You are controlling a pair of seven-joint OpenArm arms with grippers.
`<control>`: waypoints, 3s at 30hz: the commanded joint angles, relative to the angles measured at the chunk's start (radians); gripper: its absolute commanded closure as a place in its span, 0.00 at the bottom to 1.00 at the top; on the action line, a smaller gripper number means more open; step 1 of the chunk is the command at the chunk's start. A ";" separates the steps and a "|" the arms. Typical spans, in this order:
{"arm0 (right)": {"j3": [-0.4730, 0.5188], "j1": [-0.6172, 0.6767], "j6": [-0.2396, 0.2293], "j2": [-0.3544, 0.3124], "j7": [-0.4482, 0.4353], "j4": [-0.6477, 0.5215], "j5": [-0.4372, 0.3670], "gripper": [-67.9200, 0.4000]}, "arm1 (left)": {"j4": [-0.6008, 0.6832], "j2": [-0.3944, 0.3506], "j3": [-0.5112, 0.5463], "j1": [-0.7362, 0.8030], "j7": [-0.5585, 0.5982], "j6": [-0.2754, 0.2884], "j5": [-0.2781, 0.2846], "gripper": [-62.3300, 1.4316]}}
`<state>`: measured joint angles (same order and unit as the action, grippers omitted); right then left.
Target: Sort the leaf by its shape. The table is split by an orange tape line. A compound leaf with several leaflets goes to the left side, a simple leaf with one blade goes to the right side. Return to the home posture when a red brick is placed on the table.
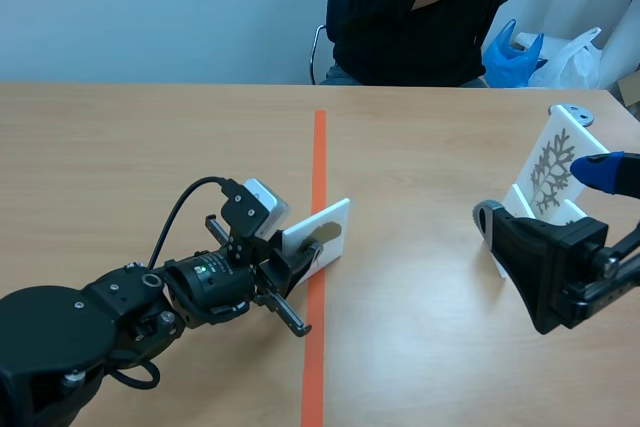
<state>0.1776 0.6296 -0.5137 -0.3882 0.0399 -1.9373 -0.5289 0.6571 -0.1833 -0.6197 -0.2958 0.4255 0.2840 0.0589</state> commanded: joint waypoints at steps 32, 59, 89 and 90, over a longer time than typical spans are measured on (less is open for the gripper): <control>0.011 -0.012 0.000 0.000 -0.011 -0.007 -0.014 0.00 | 0.170 -0.169 0.476 0.031 -0.232 -0.212 0.376 0.88; 0.011 -0.011 0.000 0.000 0.000 -0.007 -0.015 0.00 | -0.109 -0.166 0.529 0.016 -0.010 -0.218 0.424 0.86; 0.011 -0.012 -0.004 0.000 0.007 -0.007 -0.026 0.00 | -0.016 -0.233 0.531 0.030 -0.004 -0.183 0.425 0.03; 0.011 -0.012 -0.004 0.000 0.007 -0.007 -0.026 0.00 | 0.007 -0.241 0.531 0.037 -0.004 -0.183 0.425 0.03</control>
<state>0.1776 0.6296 -0.5148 -0.3878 0.0620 -1.9373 -0.5430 0.6228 -0.4065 -0.0917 -0.2550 0.4080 0.1009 0.4797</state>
